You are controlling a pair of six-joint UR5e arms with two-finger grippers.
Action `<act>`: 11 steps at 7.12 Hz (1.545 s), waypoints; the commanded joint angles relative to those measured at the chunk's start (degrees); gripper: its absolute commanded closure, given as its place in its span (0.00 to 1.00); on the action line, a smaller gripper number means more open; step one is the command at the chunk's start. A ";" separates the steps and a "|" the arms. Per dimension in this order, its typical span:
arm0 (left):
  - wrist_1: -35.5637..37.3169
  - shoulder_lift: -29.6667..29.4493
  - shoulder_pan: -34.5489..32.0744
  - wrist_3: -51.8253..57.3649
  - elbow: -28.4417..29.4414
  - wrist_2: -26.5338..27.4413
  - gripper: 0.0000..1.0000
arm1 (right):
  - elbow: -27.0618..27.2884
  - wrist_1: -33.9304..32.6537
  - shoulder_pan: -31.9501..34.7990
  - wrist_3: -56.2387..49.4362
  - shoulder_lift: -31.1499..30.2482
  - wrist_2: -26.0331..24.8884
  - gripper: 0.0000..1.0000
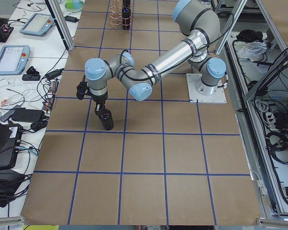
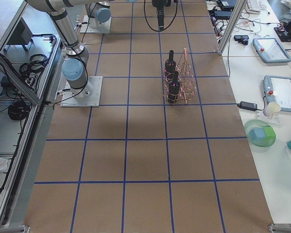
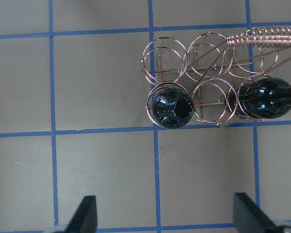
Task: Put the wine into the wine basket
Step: 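Lower the left gripper around the bottle neck and close it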
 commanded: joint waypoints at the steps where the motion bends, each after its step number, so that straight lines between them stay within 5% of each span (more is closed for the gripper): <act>1: 0.22 -0.03 0.00 0.12 0.00 -0.08 0.49 | -0.08 0.28 0.00 0.00 -0.06 0.00 0.00; 2: 0.22 0.05 0.00 0.12 0.09 -0.17 0.90 | -0.08 0.28 0.00 0.00 -0.06 0.00 0.00; 3: 0.22 0.32 0.00 0.21 0.09 -0.17 1.00 | 0.01 0.28 0.00 0.00 -0.06 0.00 0.00; 7: -3.18 5.22 -1.92 -0.31 0.00 -0.69 1.00 | 0.01 0.46 0.00 0.00 -0.14 0.00 0.00; 11: -4.35 12.25 -15.87 -22.59 -4.38 -0.61 1.00 | 0.01 1.33 0.09 0.00 -0.14 0.00 0.00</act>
